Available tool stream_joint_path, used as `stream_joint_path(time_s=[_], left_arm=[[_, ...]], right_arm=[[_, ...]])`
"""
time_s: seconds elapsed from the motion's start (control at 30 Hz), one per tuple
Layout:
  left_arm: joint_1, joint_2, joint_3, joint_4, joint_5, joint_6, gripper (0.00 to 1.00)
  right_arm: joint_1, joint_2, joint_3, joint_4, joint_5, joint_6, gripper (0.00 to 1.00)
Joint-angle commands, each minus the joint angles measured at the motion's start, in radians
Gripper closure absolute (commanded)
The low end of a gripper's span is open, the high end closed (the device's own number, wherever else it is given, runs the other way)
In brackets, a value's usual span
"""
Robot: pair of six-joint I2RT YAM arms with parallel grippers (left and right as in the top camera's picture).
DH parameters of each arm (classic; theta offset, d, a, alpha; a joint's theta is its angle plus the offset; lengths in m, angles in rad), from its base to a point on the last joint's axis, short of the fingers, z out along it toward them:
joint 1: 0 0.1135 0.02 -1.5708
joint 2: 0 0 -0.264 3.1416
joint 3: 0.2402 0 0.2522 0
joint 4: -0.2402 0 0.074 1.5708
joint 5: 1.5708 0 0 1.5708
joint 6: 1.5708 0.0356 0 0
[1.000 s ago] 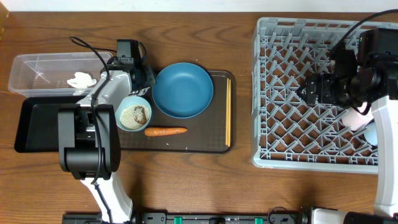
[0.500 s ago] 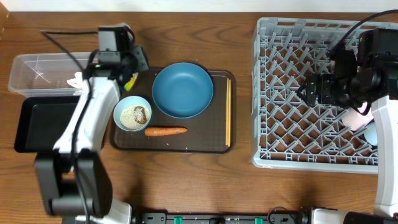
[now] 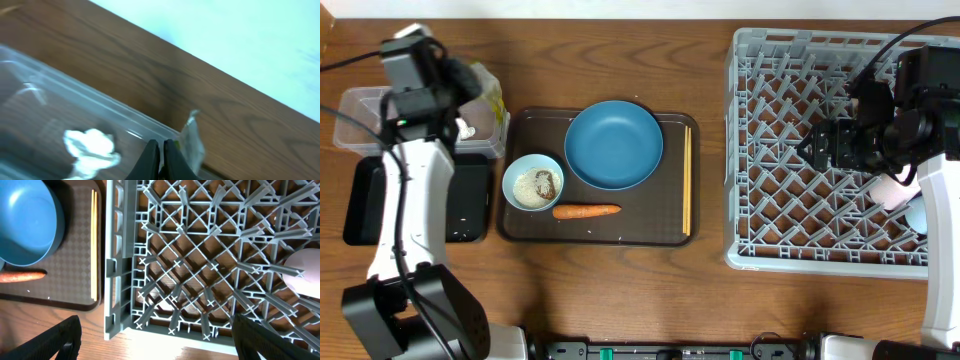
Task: Sort waste into correct bins and load items into the dishwasher rack
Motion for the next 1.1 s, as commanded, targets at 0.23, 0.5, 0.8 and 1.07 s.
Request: stream_joint_path(time_s=[0.23, 0.5, 0.8, 1.07], left_arm=[[0.066, 0.027, 0.007, 0.005, -0.039, 0.009, 0.92], [0.073, 0.036, 0.007, 0.005, -0.161, 0.009, 0.86], [0.05, 0.036, 0.007, -0.031, 0.05, 0.009, 0.68], [-0.079, 0.059, 0.007, -0.068, 0.127, 0.01, 0.47]], right_arm=[[0.008, 0.004, 0.003, -0.005, 0.002, -0.013, 0.11], [0.008, 0.004, 0.003, -0.008, 0.002, -0.013, 0.11], [0.008, 0.004, 0.003, -0.006, 0.002, -0.012, 0.11], [0.008, 0.004, 0.003, -0.007, 0.002, -0.013, 0.11]])
